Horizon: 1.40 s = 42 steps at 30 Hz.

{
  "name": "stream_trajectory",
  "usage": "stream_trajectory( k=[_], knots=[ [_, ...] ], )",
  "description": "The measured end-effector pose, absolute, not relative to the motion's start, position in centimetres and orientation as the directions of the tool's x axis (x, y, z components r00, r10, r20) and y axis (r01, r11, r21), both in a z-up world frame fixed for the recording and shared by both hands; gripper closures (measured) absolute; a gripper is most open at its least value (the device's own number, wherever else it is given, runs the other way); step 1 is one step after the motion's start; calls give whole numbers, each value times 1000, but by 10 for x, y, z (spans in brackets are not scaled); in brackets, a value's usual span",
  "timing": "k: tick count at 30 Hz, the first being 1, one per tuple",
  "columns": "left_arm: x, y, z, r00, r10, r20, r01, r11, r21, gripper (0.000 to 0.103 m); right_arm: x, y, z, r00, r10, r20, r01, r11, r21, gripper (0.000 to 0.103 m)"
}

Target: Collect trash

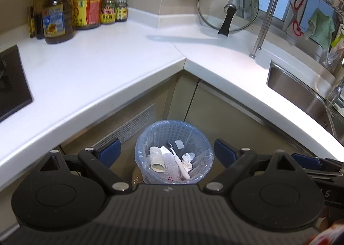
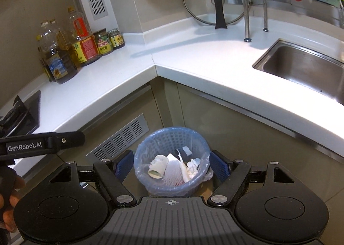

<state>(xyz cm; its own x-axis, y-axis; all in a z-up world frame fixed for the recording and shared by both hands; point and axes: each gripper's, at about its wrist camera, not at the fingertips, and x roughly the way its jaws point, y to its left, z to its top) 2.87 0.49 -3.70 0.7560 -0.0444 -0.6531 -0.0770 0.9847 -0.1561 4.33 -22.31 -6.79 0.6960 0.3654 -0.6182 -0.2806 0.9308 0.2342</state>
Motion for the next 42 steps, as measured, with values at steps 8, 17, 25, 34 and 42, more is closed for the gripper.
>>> stream_trajectory(
  k=[8,17,25,34,42],
  knots=[
    [19,2,-24,767,-29,-641,-99,982,-162,11,44,-224,-55,697,376,-610,-312,926,214,25],
    [20,-9,-23,759,-2,-651,-118,983,-141,11,44,-230,-52,697,391,-601,-332,919,212,25],
    [22,-20,-20,766,6,-643,-114,985,-127,11,44,-234,-48,701,395,-594,-337,917,213,25],
    [22,-25,-19,775,15,-632,-112,987,-115,11,45,-235,-46,700,395,-596,-339,917,209,25],
    [21,-24,-20,775,13,-632,-112,987,-116,11,47,-234,-46,695,393,-602,-341,918,205,25]
  ],
)
